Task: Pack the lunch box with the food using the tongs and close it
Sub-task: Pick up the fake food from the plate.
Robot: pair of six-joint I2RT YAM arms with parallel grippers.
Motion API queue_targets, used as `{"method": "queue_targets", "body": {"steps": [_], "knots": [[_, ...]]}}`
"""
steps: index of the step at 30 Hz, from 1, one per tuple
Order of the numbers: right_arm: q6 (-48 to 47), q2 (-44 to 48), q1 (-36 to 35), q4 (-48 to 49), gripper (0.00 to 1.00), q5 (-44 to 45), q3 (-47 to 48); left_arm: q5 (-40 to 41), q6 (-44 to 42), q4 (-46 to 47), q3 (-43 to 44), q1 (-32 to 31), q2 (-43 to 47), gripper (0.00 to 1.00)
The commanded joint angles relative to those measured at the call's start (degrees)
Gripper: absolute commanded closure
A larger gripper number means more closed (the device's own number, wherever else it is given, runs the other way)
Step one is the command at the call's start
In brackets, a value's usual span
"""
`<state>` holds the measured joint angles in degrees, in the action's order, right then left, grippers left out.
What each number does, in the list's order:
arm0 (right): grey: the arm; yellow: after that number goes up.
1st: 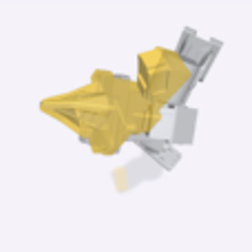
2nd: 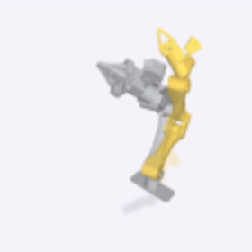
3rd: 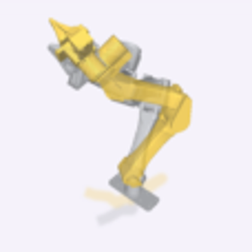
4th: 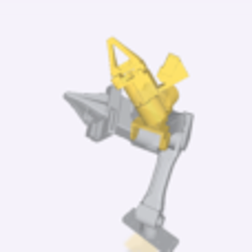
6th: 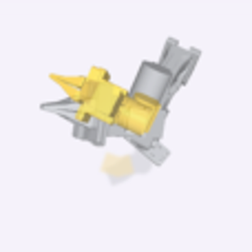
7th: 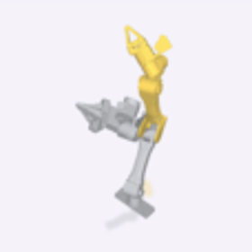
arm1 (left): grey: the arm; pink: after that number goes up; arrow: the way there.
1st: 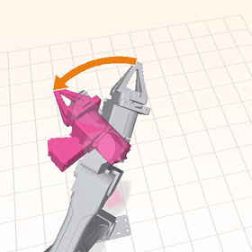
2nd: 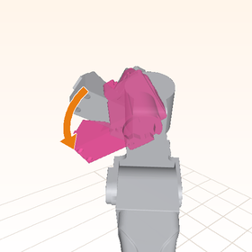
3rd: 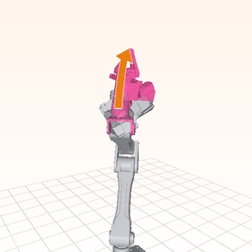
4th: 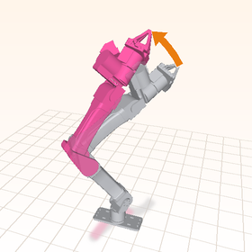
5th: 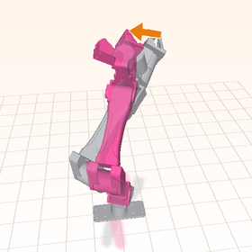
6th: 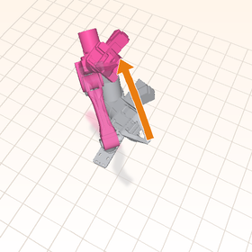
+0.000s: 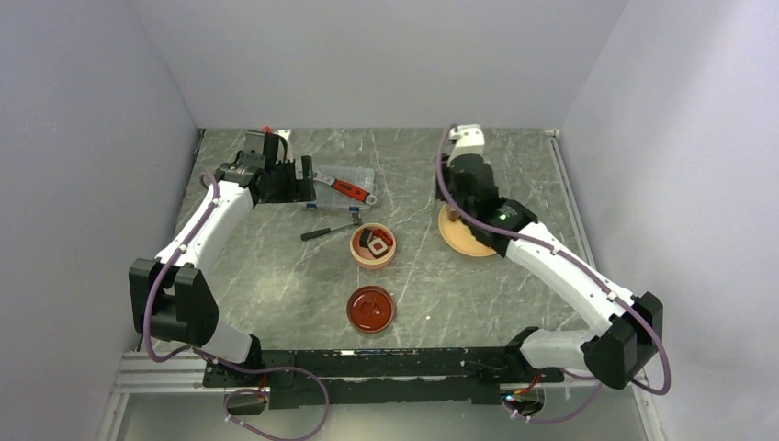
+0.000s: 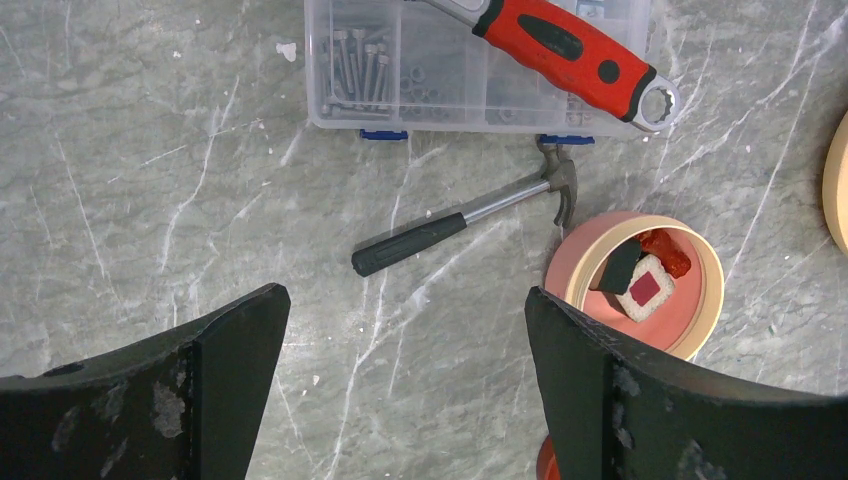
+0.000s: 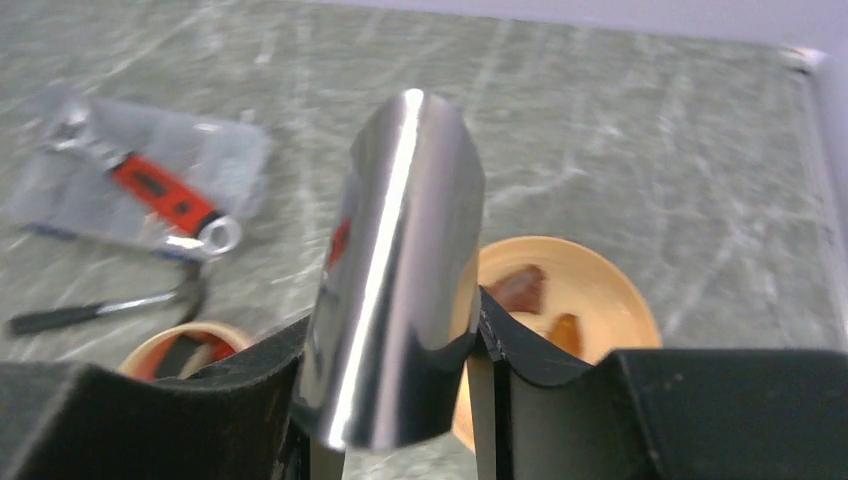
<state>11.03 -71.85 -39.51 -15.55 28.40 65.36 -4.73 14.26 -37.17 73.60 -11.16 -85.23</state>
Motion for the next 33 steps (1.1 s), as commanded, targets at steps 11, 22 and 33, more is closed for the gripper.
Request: {"method": "queue_targets", "body": {"steps": [11, 22, 33], "knots": [[5.83, -0.16, 20.69, 7.54, 0.50, -3.54, -7.78, -0.79, -0.53, 0.78, 0.98, 0.26, -0.19, 0.06], [11.45, -4.90, 20.77, 13.56, 0.51, 3.64, -8.82, -1.40, -0.51, 0.87, 0.97, 0.26, -0.20, 0.06], [14.28, -10.61, 16.24, 11.81, 0.51, 14.25, -6.22, -2.64, -0.20, 1.00, 0.94, 0.26, 0.24, 0.06]]}}
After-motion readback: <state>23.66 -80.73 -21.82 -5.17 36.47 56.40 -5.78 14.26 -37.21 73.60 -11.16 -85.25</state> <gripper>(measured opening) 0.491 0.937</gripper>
